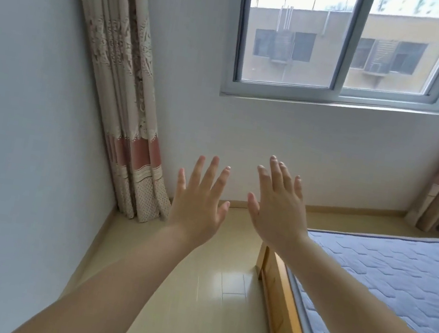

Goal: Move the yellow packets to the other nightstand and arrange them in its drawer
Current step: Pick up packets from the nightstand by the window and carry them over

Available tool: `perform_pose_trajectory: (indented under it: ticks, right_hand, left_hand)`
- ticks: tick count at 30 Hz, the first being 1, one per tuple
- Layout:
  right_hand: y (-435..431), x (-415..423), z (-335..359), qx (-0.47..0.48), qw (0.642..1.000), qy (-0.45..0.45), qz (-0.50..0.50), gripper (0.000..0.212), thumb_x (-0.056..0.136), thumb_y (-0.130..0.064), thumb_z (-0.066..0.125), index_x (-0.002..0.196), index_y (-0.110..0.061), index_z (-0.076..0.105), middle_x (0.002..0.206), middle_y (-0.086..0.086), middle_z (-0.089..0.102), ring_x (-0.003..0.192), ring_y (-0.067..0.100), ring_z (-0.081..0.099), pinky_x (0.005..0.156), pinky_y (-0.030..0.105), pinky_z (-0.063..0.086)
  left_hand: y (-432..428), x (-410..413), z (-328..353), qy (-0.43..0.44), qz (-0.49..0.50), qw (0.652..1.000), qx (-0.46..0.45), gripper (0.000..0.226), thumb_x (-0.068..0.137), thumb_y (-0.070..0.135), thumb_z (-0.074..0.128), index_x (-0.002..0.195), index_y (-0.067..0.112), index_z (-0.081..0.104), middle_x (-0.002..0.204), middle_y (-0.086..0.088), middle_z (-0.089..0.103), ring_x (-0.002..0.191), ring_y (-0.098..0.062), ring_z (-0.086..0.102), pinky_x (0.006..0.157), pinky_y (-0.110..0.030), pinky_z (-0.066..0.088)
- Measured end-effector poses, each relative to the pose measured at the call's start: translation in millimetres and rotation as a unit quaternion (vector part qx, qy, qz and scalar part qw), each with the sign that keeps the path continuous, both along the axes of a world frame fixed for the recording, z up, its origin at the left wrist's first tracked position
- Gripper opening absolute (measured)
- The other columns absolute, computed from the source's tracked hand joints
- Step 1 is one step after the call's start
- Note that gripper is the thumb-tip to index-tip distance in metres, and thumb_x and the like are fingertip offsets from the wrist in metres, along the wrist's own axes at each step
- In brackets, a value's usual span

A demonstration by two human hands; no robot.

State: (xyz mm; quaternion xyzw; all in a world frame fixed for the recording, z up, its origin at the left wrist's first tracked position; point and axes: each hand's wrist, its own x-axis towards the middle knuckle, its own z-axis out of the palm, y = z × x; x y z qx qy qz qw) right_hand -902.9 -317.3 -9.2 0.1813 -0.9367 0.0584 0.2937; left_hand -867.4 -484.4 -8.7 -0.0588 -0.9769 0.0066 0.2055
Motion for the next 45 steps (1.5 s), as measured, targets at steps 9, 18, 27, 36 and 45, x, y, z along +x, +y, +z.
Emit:
perform_pose_trajectory:
  ticks: [9,18,27,36,45]
  right_hand:
    - [15,-257,-25,0.021,0.996,-0.021,-0.080,0.059,0.090,-0.038,0.053,0.139,-0.007,0.043,0.147,0.020,0.038,0.135,0.036,0.039,0.105,0.055,0.035]
    - [71,-537,-62,-0.015,0.987,-0.099,-0.128,0.059,0.090,-0.039,0.043,0.141,-0.008,0.043,0.148,0.018,0.037,0.135,0.034,0.039,0.105,0.055,0.033]
    - [140,-775,-92,-0.001,0.974,-0.112,-0.200,0.061,0.086,-0.043,0.033,0.134,-0.012,0.053,0.145,0.013,0.044,0.128,0.032,0.049,0.095,0.057,0.043]
    - [279,-989,-88,-0.023,0.908,-0.118,-0.401,0.064,0.088,-0.045,0.030,0.139,-0.010,0.047,0.148,0.013,0.039,0.133,0.032,0.043,0.100,0.055,0.039]
    - [471,-1022,-87,-0.079,0.804,-0.131,-0.574,0.065,0.091,-0.044,0.025,0.147,-0.011,0.033,0.156,0.014,0.023,0.142,0.033,0.027,0.110,0.056,0.024]
  left_hand:
    - [15,-287,-24,-0.054,-0.079,0.995,-0.006,0.068,0.098,0.049,0.031,0.153,0.027,-0.003,0.160,-0.001,-0.013,0.146,-0.025,-0.018,0.115,-0.053,-0.006]
    - [77,-586,-40,-0.118,-0.107,0.987,-0.027,0.068,0.099,0.051,0.027,0.152,0.029,-0.009,0.158,0.000,-0.023,0.144,-0.023,-0.025,0.115,-0.051,-0.008]
    - [137,-853,-66,-0.115,-0.208,0.970,-0.046,0.076,0.087,0.067,0.003,0.150,0.029,-0.016,0.152,0.006,-0.033,0.140,-0.017,-0.033,0.114,-0.044,-0.016]
    - [300,-1127,-66,-0.092,-0.391,0.911,-0.096,0.074,0.096,0.060,0.021,0.152,0.024,-0.012,0.158,0.001,-0.023,0.138,-0.017,-0.034,0.115,-0.044,-0.014]
    - [540,-1218,-80,-0.078,-0.564,0.814,-0.114,0.070,0.097,0.057,0.026,0.154,0.026,-0.001,0.161,-0.004,-0.011,0.147,-0.026,-0.017,0.117,-0.049,-0.004]
